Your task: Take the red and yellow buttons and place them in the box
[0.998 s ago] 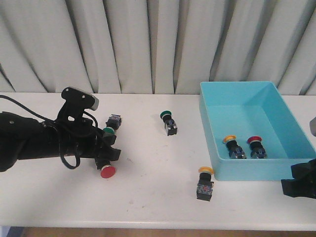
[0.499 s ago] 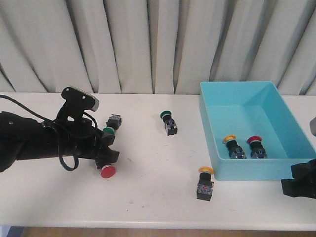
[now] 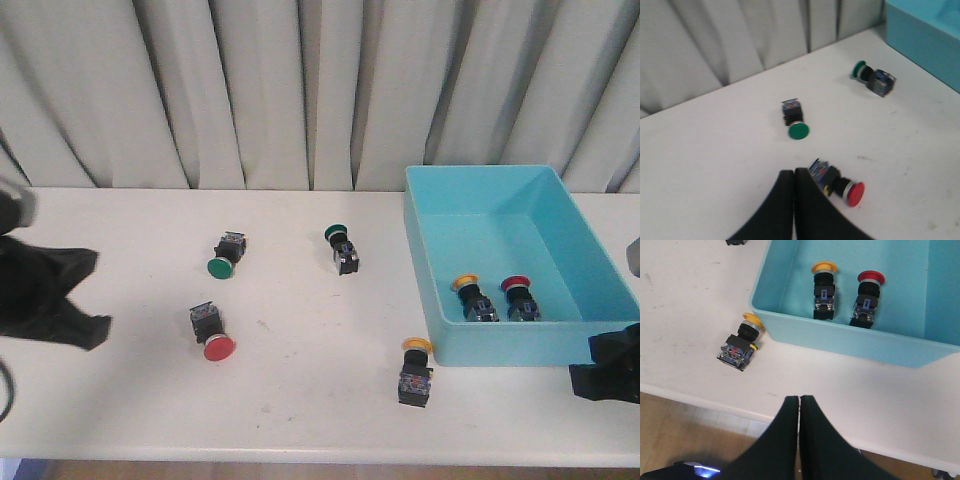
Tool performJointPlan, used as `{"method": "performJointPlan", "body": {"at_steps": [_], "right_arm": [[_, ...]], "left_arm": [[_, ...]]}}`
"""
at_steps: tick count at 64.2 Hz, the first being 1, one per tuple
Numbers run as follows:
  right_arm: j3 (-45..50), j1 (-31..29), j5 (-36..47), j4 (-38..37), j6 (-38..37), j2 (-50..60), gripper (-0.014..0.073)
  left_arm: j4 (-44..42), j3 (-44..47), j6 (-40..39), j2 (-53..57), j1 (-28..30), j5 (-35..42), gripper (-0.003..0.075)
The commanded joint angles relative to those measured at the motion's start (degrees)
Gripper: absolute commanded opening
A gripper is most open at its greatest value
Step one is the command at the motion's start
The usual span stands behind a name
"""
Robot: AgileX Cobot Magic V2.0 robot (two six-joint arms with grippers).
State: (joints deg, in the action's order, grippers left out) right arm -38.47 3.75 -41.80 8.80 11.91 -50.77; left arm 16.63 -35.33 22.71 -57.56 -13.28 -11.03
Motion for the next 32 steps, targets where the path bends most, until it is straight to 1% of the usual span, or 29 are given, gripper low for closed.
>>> {"method": "performJointPlan", "body": {"at_steps": [1,12,16,22,32], "right_arm": [[-1.5,-0.1,2.4,0.4,0.0,0.5,-0.0008],[-1.5,-0.1,2.4,0.4,0.0,0.5,-0.0008],[-1.5,-0.1,2.4,0.4,0.0,0.5,-0.0008],[-1.5,-0.1,2.4,0.4,0.0,0.5,-0.0008],[-1.5,-0.1,2.0,0.4,0.0,0.5,-0.0008]], "left_arm": [[-7.0,4.7,-8.1,11.2,2.7,3.5,-0.0007],[-14.7,18.7,-18.1,32.5,7.4,3.6,-0.0007],[-17.9,23.6,-22.7,38.4,8.2,3.6,-0.0007],[-20.4,28.9,-27.4,46.8,8.6,3.6,-0.0007],[-20.7,34.3,-28.6,54.2,8.8,3.6,-0.0007]]}}
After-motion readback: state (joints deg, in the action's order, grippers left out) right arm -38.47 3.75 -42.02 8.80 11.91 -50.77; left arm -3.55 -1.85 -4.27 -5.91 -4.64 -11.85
